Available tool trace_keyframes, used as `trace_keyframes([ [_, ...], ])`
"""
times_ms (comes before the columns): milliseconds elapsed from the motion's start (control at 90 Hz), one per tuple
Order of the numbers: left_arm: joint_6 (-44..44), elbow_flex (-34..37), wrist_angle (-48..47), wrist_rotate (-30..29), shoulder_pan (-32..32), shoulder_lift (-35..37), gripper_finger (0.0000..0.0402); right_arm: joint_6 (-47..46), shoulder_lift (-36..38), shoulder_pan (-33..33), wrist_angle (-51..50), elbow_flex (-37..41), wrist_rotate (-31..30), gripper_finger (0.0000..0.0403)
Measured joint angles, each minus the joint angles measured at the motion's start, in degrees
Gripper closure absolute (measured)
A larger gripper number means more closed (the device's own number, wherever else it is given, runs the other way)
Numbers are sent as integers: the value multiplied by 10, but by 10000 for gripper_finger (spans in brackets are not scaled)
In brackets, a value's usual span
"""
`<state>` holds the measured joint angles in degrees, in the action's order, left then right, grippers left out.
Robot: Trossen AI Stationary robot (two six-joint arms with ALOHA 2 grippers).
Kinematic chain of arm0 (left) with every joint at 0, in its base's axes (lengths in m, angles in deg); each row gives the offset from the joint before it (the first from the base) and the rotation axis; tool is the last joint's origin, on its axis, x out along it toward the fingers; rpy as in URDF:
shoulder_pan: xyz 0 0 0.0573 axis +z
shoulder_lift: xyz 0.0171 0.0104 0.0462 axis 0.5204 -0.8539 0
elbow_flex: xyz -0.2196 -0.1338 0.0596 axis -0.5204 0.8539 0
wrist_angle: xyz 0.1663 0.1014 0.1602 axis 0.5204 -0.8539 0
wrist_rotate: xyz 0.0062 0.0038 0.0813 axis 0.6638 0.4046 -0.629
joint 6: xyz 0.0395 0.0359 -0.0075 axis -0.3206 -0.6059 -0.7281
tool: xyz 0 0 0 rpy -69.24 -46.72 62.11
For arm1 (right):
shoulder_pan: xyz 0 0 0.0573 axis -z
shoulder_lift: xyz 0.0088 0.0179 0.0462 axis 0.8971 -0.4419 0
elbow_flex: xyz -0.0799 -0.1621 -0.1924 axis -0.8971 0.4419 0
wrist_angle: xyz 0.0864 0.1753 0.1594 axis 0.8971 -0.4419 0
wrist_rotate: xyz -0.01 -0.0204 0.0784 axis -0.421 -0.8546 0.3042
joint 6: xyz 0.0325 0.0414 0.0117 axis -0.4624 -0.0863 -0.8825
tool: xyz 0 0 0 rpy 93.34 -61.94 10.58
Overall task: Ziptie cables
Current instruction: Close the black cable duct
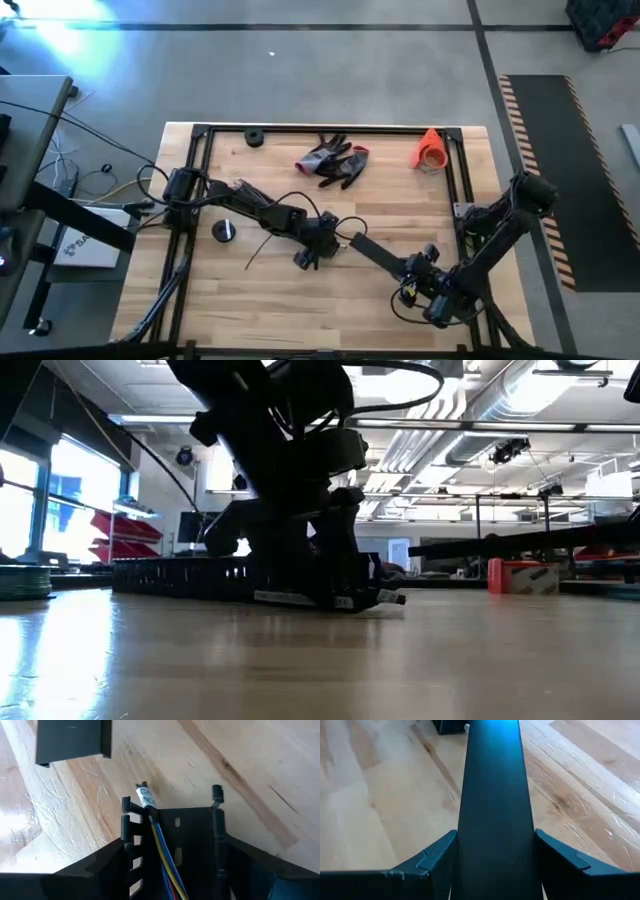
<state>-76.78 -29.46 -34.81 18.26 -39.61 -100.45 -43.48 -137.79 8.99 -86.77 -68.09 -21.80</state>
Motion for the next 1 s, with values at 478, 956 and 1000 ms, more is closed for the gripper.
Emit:
trace_keyframes([
  [478, 52, 0, 36, 72, 11, -15, 105, 1, 0, -1, 5, 0, -5, 194],
  [956, 129, 53, 173, 138, 45, -17, 120, 1, 0, -16, 7, 0, -8, 194],
  [1000, 129, 60, 191, 140, 42, -16, 120, 1, 0, -16, 8, 0, -8, 194],
])
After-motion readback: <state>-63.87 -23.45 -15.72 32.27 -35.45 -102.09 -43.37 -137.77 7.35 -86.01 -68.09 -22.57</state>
